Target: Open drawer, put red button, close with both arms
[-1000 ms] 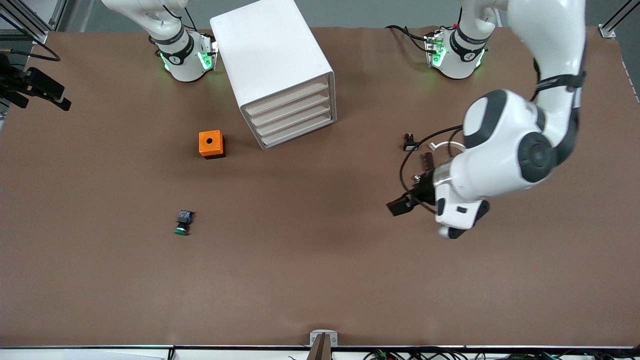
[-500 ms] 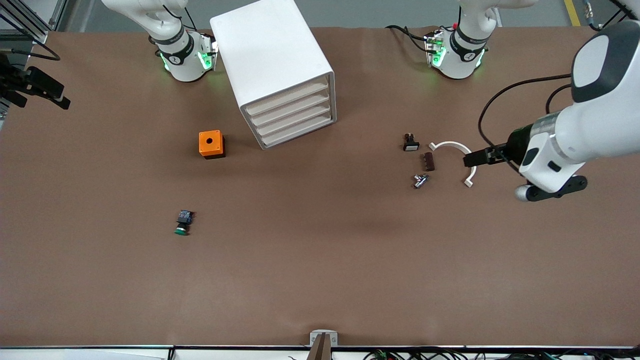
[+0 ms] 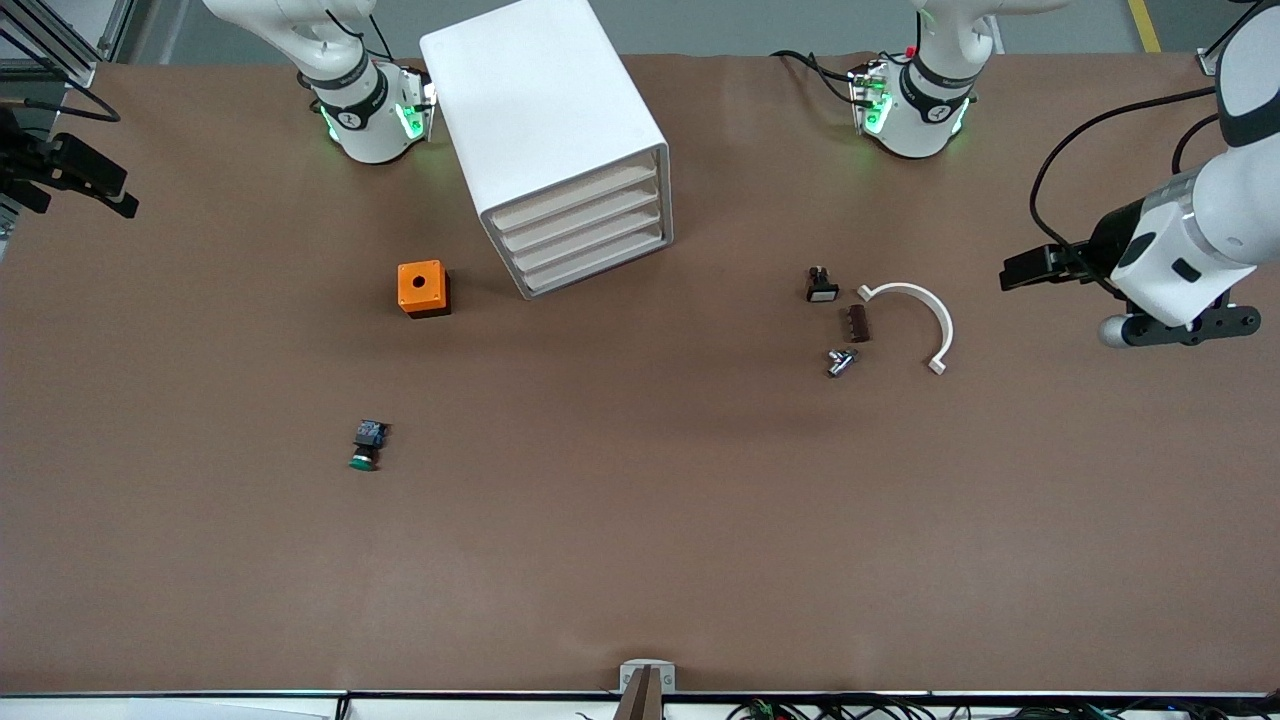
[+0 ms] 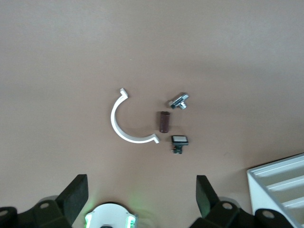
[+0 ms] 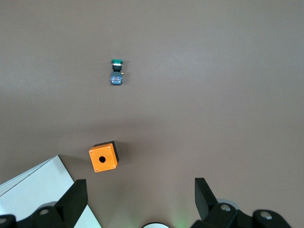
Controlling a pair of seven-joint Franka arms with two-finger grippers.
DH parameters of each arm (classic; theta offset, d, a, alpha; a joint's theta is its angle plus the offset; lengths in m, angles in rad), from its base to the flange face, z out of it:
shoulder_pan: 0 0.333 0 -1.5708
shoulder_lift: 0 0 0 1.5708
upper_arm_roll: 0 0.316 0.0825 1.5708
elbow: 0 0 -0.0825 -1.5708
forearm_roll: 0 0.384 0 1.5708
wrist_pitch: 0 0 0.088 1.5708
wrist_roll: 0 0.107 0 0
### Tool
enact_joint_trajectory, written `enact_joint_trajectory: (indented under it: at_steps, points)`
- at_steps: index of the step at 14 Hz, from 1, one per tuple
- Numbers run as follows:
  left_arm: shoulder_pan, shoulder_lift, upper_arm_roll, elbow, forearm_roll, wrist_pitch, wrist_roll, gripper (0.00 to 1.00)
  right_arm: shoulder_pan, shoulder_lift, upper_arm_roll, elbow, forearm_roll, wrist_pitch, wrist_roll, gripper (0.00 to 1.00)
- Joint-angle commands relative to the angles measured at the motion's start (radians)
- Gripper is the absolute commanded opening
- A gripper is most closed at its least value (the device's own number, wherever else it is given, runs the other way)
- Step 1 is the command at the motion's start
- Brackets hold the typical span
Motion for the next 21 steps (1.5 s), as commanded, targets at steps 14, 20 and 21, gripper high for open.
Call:
enact_joint_trajectory:
  at_steps: [14, 20, 21]
  points:
    - [0.04, -0.27, 0.021, -0.261, 0.056, 0.203, 0.154, 1.0, -0.011, -0.026, 0.006, -0.023, 0.039, 0.02, -0.013, 1.0]
    - [0.039, -0.258, 0.019, -0.197, 0.056, 0.166, 0.124, 1.0, -0.014, -0.032, 0.004, -0.025, 0.037, 0.02, -0.014, 1.0]
    - [0.039, -0.257, 0.019, -0.197, 0.056, 0.164, 0.122, 1.0, -0.014, -0.032, 0.004, -0.025, 0.037, 0.02, -0.014, 1.0]
